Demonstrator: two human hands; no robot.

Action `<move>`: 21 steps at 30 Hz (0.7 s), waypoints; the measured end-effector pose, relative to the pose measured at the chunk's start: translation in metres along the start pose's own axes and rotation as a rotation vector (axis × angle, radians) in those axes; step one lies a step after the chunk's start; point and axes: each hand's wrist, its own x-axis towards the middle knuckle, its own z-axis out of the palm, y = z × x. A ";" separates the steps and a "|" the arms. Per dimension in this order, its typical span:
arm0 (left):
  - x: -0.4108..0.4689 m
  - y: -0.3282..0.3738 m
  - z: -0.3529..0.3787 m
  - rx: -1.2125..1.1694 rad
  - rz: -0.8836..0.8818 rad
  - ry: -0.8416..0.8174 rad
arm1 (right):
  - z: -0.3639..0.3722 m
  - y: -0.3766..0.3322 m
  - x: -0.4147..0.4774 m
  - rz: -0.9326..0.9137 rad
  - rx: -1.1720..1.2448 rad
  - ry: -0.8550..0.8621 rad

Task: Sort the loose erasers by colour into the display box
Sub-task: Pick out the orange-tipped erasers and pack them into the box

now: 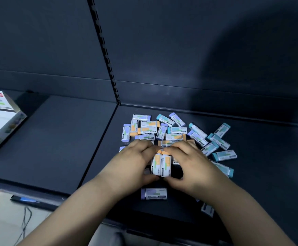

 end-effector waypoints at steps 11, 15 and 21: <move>-0.046 -0.103 -0.038 0.066 0.219 0.106 | 0.044 -0.097 0.045 0.117 -0.078 0.153; -0.080 -0.159 -0.062 0.067 0.256 0.092 | 0.071 -0.154 0.073 0.146 -0.099 0.181; -0.112 -0.219 -0.093 0.021 0.210 0.104 | 0.096 -0.219 0.108 0.180 -0.073 0.187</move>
